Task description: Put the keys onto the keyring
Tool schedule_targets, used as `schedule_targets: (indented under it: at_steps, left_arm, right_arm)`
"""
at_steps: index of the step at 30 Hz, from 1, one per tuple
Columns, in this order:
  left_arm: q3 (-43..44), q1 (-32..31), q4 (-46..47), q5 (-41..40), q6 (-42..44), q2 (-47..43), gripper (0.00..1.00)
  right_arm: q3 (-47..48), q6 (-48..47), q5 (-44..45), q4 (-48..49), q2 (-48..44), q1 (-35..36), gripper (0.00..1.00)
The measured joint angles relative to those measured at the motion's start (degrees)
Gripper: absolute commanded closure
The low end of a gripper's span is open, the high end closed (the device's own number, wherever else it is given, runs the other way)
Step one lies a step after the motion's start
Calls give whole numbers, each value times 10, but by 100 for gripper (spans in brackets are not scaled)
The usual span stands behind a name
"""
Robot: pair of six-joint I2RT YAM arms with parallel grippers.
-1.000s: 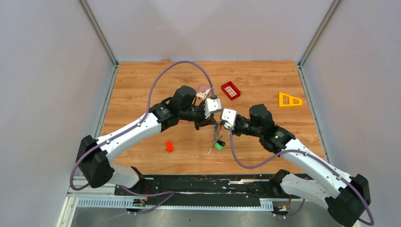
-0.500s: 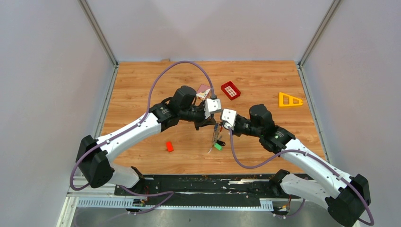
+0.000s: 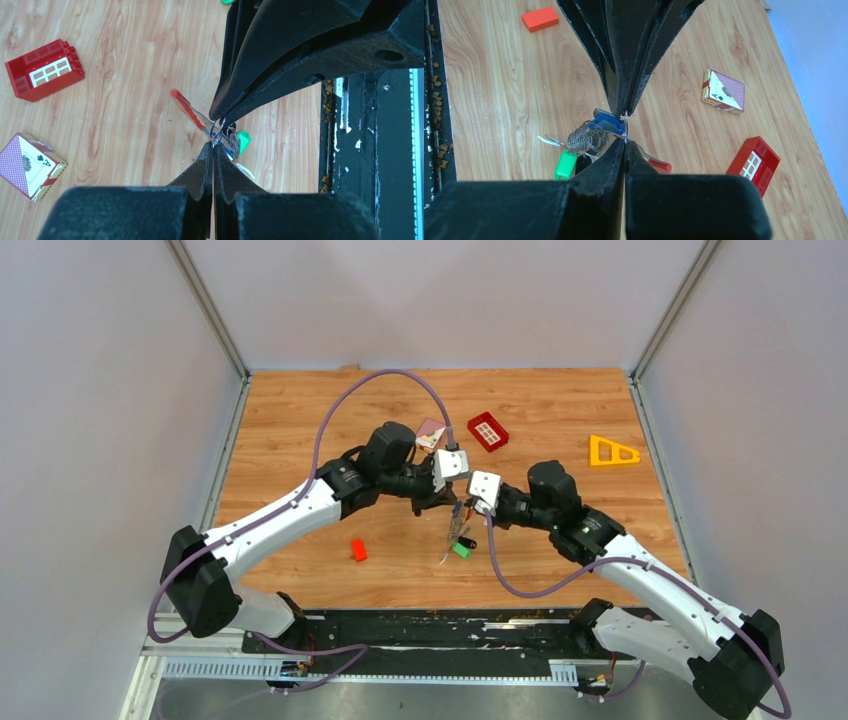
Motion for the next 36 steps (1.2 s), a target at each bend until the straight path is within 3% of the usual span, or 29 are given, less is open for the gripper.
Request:
schedule_targets:
  at_steps: [36]
  left_arm:
    - [-2,-1,-4,-7,9,0,100]
  right_arm:
    - [0,-4,-27,-9,-4,-10,100]
